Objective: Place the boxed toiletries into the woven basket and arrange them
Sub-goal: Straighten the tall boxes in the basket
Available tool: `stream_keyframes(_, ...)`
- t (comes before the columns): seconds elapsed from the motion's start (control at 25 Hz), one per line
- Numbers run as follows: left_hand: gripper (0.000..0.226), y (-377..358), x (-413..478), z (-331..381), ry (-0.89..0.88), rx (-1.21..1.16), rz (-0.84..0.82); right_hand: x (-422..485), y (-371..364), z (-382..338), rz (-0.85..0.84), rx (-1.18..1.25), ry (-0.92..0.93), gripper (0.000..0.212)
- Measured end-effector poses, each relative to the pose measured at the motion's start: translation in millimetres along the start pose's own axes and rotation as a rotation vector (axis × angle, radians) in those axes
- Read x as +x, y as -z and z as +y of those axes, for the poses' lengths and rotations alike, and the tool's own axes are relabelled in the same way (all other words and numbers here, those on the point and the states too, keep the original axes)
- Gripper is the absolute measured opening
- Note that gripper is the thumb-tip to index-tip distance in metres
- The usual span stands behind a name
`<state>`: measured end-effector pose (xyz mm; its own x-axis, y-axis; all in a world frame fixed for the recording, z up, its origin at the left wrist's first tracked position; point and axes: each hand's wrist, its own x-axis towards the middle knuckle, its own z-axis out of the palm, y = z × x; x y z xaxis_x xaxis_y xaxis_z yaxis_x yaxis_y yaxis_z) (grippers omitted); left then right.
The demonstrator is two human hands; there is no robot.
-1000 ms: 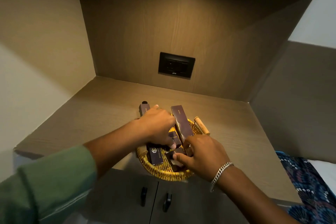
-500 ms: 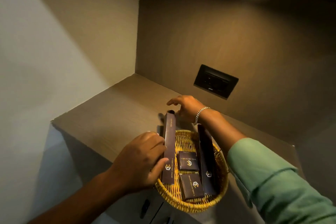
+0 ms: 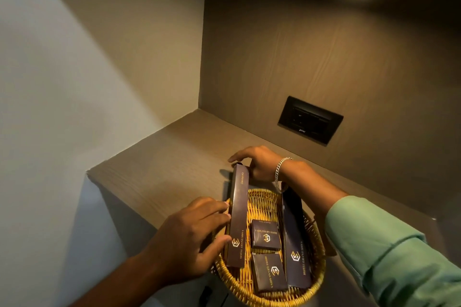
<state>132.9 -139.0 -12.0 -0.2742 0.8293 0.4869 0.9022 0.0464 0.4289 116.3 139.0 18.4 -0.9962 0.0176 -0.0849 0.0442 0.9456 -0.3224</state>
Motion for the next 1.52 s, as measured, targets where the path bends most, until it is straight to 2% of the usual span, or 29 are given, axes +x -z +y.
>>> stream_keyframes(0.2,0.04,0,2,0,0.011,0.018,0.005,-1,-1,-4,0.015,-0.046,-0.012,0.026)
stream_keyframes(0.36,0.041,2,2,-4,0.016,-0.008,0.009,-26,29,0,0.183,0.052,-0.149,0.026)
stream_keyframes(0.44,0.041,2,3,-7,0.016,-0.015,0.018,-49,44,-3,0.204,0.076,-0.191,0.024)
stream_keyframes(0.64,0.041,1,6,-9,0.011,-0.043,0.018,-106,48,-32,-0.011,0.127,-0.214,0.019)
stream_keyframes(0.96,0.049,3,11,-13,0.057,-0.115,0.004,-98,7,-62,-0.138,-0.185,-0.178,0.021)
stream_keyframes(1.08,0.05,3,9,-12,0.073,-0.15,0.004,-103,6,-69,-0.123,-0.209,-0.226,0.042)
stream_keyframes(1.16,0.05,4,9,-14,0.082,-0.172,0.002,-114,15,-69,-0.029,-0.129,-0.271,0.055)
stream_keyframes(1.24,0.05,4,11,-16,0.074,-0.163,0.0,-137,24,-63,0.169,-0.016,-0.32,0.047)
stream_keyframes(1.32,0.048,5,14,-21,0.055,-0.144,0.004,-170,18,-58,0.354,0.022,-0.451,0.034)
stream_keyframes(1.4,0.046,6,19,-28,0.055,-0.144,0.007,-202,-6,-60,0.458,0.02,-0.614,0.026)
stream_keyframes(1.52,0.044,10,29,-45,0.048,-0.133,-0.004,-218,-48,-75,0.605,0.116,-0.687,0.025)
